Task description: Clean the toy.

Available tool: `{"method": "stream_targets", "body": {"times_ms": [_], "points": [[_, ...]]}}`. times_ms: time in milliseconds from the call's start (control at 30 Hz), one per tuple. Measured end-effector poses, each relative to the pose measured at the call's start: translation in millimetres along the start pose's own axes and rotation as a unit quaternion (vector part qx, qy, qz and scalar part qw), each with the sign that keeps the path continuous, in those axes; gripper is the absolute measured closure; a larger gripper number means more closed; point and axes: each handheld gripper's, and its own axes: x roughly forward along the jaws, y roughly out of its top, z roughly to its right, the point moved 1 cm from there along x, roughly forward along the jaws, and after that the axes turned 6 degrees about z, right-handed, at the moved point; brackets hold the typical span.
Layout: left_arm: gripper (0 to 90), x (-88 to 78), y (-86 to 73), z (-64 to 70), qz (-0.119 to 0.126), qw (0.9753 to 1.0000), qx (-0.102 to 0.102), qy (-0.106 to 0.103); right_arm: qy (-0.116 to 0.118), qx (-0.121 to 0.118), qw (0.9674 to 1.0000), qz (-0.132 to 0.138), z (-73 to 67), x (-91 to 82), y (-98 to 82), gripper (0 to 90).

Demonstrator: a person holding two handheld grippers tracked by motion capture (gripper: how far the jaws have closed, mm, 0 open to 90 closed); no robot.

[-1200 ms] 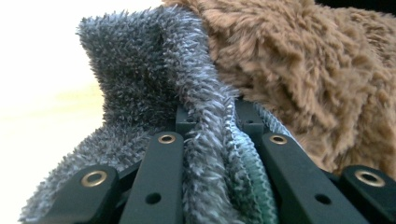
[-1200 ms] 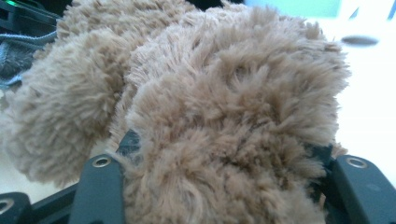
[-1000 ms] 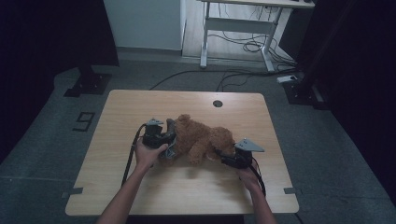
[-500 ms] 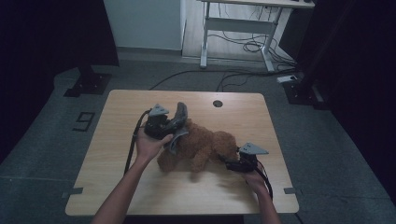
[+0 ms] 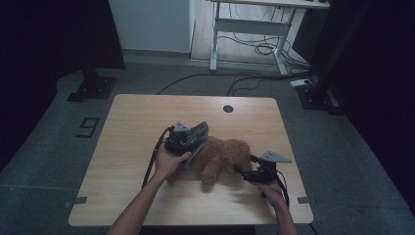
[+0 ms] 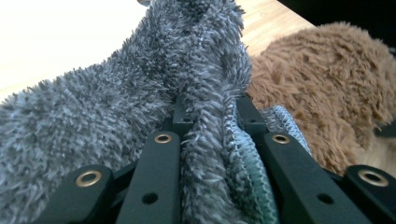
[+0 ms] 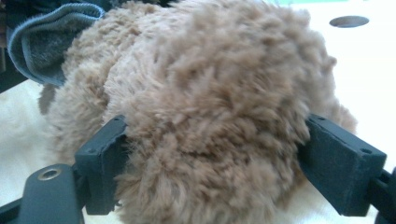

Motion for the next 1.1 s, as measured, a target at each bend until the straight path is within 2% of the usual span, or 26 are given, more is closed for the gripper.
{"method": "stream_targets", "body": {"times_ms": [100, 133, 167, 200, 233, 300, 433, 500, 633, 667, 700, 733, 800, 833, 900, 933, 1100], "points": [[74.8, -5.7, -6.6, 2.6, 0.005, 1.0, 0.004, 0.0, 0.008, 0.012, 0.9999, -0.006, -0.1, -4.4, -1.1, 15.4], [74.8, -10.0, -14.2, 4.9, 0.012, 0.9999, 0.006, -0.001, 0.009, 0.016, 0.9998, -0.01, 0.0, -8.1, -2.5, 14.6], [74.8, -10.0, -14.2, 4.9, 0.012, 0.9999, 0.006, -0.001, 0.009, 0.016, 0.9998, -0.01, 0.0, -8.1, -2.5, 14.6], [74.8, -13.2, -22.1, 7.7, 0.019, 0.9998, 0.005, -0.002, 0.009, 0.021, 0.9997, -0.007, -0.3, -11.1, -3.4, 14.2], [74.9, -13.2, -22.1, 7.7, 0.019, 0.9998, 0.005, -0.002, 0.012, 0.023, 0.9996, -0.005, -0.2, -12.3, -3.4, 14.1], [74.9, -18.5, -32.3, 11.4, 0.028, 0.9996, 0.003, -0.01, 0.016, 0.028, 0.9995, -0.002, -0.4, -14.3, -2.9, 13.7], [74.8, -23.1, -39.8, 16.1, 0.031, 0.9994, 0.006, -0.013, 0.022, 0.03, 0.9993, -0.006, -2.2, -12.8, -2.6, 12.6], [74.8, -26.4, -45.3, 19.1, 0.031, 0.9994, 0.006, -0.016, 0.024, 0.029, 0.9991, -0.017, -5.7, -8.7, -4.2, 12.1], [74.5, -29.5, -46.4, 20.0, 0.031, 0.9993, 0.003, -0.019, 0.019, 0.024, 0.9992, -0.027, -7.7, -5.8, -6.3, 18.1], [74.3, -31.8, -43.0, 21.1, 0.031, 0.9993, -0.003, -0.022, 0.018, 0.026, 0.9991, -0.028, -7.5, -6.3, -7.2, 24.6], [74.2, -31.8, -43.0, 21.1, 0.031, 0.9993, -0.003, -0.022, 0.018, 0.026, 0.9991, -0.027, -7.1, -6.6, -7.5, 27.3], [74.2, -33.9, -35.3, 24.2, 0.032, 0.9993, 0.003, -0.019, 0.018, 0.027, 0.9992, -0.025, -6.8, -7.0, -7.8, 29.7], [74.1, -35.0, -24.6, 30.8, 0.039, 0.9989, 0.01, -0.023, 0.017, 0.03, 0.9992, -0.022, -5.7, -7.4, -8.2, 33.2], [74.1, -35.0, -24.6, 30.8, 0.039, 0.9989, 0.01, -0.023, 0.017, 0.03, 0.9992, -0.022, -5.7, -7.4, -8.2, 33.2], [74.1, -32.6, -12.9, 41.0, 0.045, 0.9982, 0.02, -0.035, 0.018, 0.034, 0.9991, -0.017, -3.8, -7.5, -9.1, 36.0], [74.1, -25.0, -1.9, 55.1, 0.046, 0.9973, 0.031, -0.048, 0.018, 0.032, 0.9992, -0.017, -3.8, -7.5, -9.3, 36.4], [74.1, 12.1, 15.6, 97.6, 0.038, 0.9931, 0.057, -0.096, 0.018, 0.029, 0.9993, -0.015, -4.0, -6.8, -9.7, 36.7]]}}
